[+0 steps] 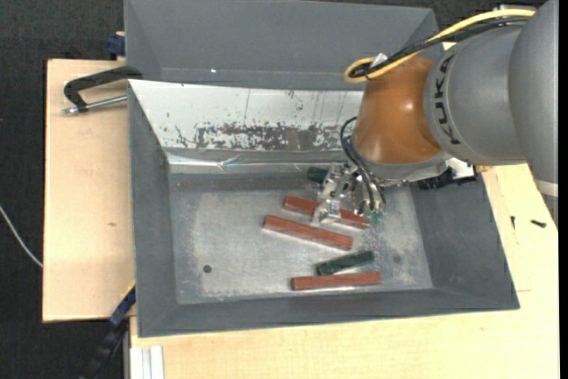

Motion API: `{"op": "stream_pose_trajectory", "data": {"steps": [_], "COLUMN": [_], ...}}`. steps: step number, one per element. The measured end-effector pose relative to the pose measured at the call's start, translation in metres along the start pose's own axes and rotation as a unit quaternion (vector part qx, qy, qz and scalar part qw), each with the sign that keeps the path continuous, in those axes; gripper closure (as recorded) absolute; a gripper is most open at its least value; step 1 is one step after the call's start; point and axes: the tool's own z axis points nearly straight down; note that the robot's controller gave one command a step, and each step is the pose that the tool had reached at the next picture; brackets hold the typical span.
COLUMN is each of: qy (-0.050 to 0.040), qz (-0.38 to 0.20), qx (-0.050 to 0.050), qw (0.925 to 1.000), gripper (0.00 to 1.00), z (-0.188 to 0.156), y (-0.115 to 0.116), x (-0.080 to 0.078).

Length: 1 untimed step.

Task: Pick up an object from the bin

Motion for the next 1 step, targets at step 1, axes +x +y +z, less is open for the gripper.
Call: {"op": "stream_pose_trajectory", "data": {"steps": [1], "qy": [0.0010], "qz": [0.040], "qx": [0.001], "qw": [0.9992], "gripper": [1.00], "z": [-0.1358], "y": [0.0044], "x": [0.0030]}}
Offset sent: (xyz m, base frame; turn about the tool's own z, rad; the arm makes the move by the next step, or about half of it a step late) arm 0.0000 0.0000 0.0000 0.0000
